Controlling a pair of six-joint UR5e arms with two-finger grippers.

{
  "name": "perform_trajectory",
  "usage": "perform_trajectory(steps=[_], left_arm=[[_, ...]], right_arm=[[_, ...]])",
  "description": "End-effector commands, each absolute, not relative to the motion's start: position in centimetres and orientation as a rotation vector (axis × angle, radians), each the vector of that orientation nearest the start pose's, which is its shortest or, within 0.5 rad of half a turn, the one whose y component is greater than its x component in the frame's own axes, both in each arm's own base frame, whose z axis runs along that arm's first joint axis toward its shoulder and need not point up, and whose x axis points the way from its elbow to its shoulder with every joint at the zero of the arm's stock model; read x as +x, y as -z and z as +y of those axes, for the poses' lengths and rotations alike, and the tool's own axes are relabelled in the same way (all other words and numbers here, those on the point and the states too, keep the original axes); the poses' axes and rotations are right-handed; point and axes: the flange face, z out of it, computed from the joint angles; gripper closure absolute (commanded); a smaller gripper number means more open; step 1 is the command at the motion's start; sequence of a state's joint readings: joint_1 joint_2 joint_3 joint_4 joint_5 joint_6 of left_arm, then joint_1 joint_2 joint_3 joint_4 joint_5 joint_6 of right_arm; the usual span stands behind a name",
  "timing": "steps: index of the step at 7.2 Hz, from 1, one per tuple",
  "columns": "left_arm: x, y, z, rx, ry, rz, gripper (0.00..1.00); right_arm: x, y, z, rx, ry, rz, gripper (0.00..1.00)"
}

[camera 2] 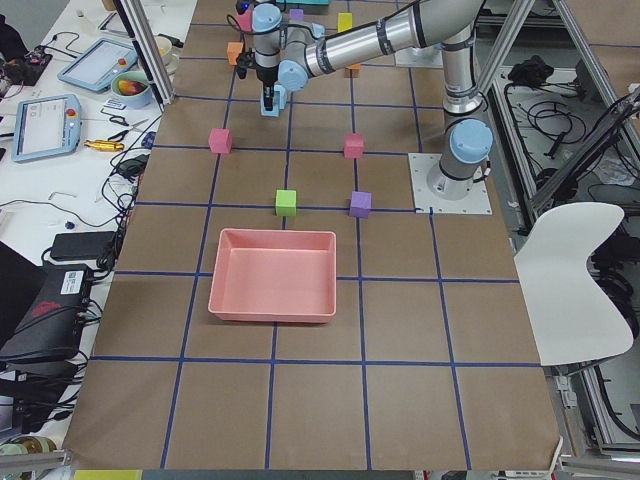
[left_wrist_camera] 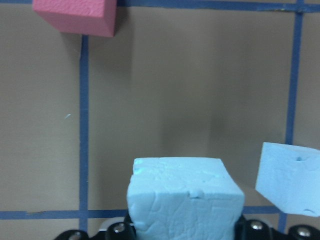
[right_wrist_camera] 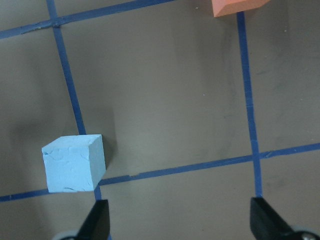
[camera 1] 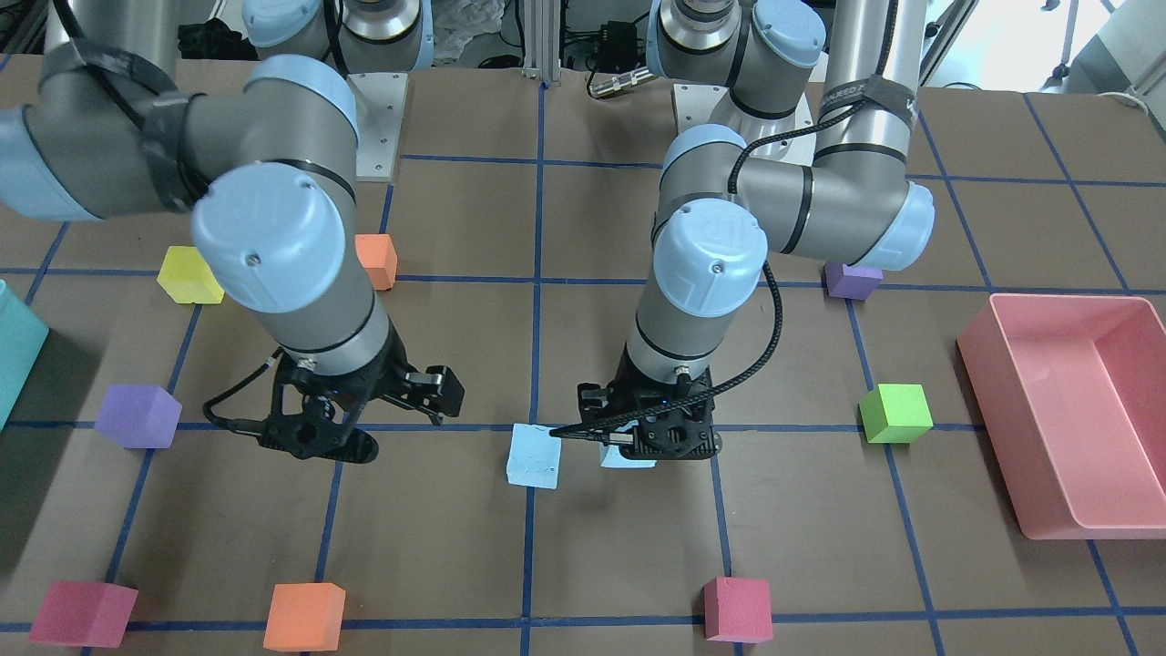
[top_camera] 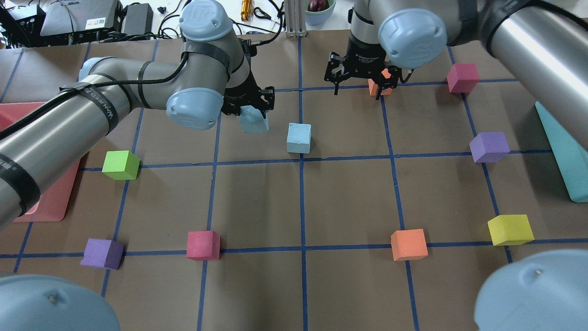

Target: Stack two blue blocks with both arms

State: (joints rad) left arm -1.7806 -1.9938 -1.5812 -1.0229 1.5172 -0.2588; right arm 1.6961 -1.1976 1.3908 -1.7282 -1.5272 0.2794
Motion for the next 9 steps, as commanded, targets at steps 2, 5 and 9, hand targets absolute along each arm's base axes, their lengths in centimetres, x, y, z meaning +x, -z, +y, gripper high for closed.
perform_trajectory(steps=[2, 5, 9], left_arm=[[-33.1, -27.1, -59.1, -0.105, 0.122, 3.219, 1.0], [-35.8, -26.7, -59.8, -0.052, 0.153, 3.225, 1.0], [-36.0, -25.0, -59.4, -0.046, 0.106, 3.213, 1.0]], right_arm=[[15.7, -41.3, -56.6, 0.137, -0.095, 3.105, 0.0], [14.9, -43.6, -54.8, 0.172, 0.007, 3.11, 0.0], [14.3, -44.6, -51.3, 0.082, -0.187, 3.117, 0.0]])
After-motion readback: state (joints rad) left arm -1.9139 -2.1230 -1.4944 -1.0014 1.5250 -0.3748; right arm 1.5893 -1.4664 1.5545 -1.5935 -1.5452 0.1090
